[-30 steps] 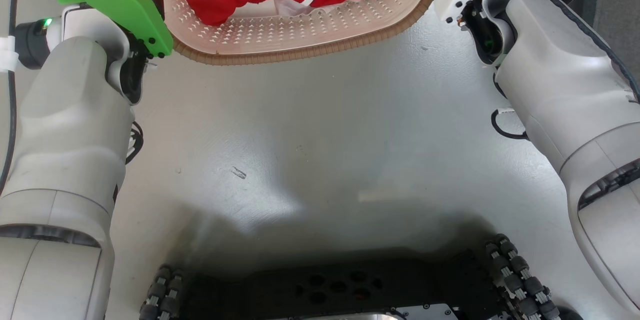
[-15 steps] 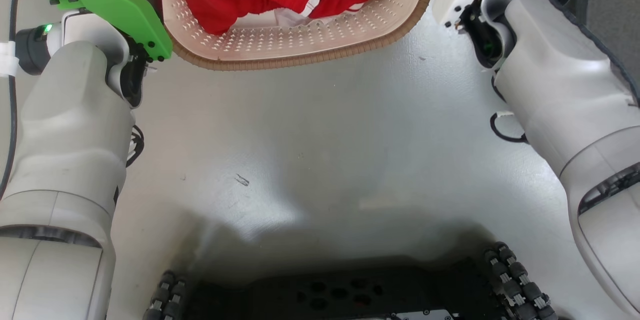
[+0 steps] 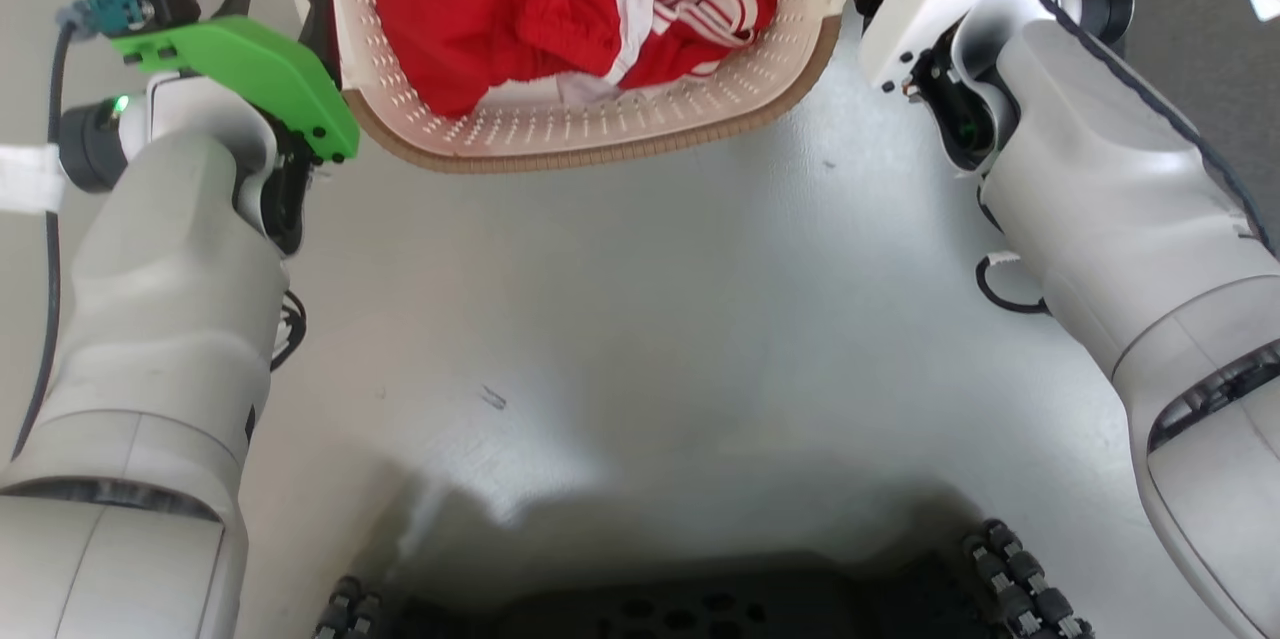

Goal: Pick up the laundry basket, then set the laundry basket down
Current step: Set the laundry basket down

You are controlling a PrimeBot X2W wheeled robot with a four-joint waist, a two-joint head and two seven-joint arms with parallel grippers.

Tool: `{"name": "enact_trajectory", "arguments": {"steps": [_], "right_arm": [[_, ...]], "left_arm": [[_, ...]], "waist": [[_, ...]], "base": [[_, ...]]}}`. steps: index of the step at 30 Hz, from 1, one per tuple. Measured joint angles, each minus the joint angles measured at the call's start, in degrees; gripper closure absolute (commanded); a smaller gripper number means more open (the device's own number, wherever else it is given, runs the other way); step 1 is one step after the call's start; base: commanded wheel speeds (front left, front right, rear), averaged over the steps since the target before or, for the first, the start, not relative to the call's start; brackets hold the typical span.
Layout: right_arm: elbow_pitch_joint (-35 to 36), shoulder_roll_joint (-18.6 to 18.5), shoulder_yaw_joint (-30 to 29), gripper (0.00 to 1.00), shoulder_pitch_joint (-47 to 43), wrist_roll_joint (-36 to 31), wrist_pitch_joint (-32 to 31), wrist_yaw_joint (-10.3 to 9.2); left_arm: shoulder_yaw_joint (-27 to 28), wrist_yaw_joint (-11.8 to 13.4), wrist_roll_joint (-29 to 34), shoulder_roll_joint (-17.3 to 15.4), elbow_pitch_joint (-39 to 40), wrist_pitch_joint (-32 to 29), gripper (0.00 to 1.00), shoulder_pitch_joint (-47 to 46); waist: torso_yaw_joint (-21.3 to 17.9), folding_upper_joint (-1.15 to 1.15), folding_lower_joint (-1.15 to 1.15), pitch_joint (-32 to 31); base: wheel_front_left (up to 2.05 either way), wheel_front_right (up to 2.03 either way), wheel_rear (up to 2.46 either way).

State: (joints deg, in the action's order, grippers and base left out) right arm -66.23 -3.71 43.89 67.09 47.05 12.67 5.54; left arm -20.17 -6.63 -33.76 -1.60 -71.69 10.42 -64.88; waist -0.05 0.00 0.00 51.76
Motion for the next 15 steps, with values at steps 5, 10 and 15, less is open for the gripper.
{"name": "enact_trajectory", "arguments": {"steps": [5, 10, 15], "right_arm": [[-0.1, 0.0, 0.0, 0.00, -1.2, -0.1, 1.0, 0.00], [-0.3, 0.0, -0.2, 0.00, -2.5, -0.2, 1.5, 0.01], [-0.1, 0.0, -0.7, 0.00, -3.9, -0.8, 1.8, -0.01]], "left_arm": [[0.0, -0.4, -0.3, 0.0, 0.0, 1.8, 0.00, 1.5], [-0.3, -0.4, -0.1, -0.3, 0.3, 3.1, 0.00, 3.0], [-0.6, -0.4, 0.4, -0.7, 1.7, 3.8, 0.00, 4.3]], "waist": [[-0.2, 0.00, 0.00, -3.1], [-0.4, 0.00, 0.00, -6.5], [-0.6, 0.00, 0.00, -10.1]], "base": [[0.00, 0.00, 0.00], [0.00, 0.00, 0.00], [0.00, 0.00, 0.00]]}}
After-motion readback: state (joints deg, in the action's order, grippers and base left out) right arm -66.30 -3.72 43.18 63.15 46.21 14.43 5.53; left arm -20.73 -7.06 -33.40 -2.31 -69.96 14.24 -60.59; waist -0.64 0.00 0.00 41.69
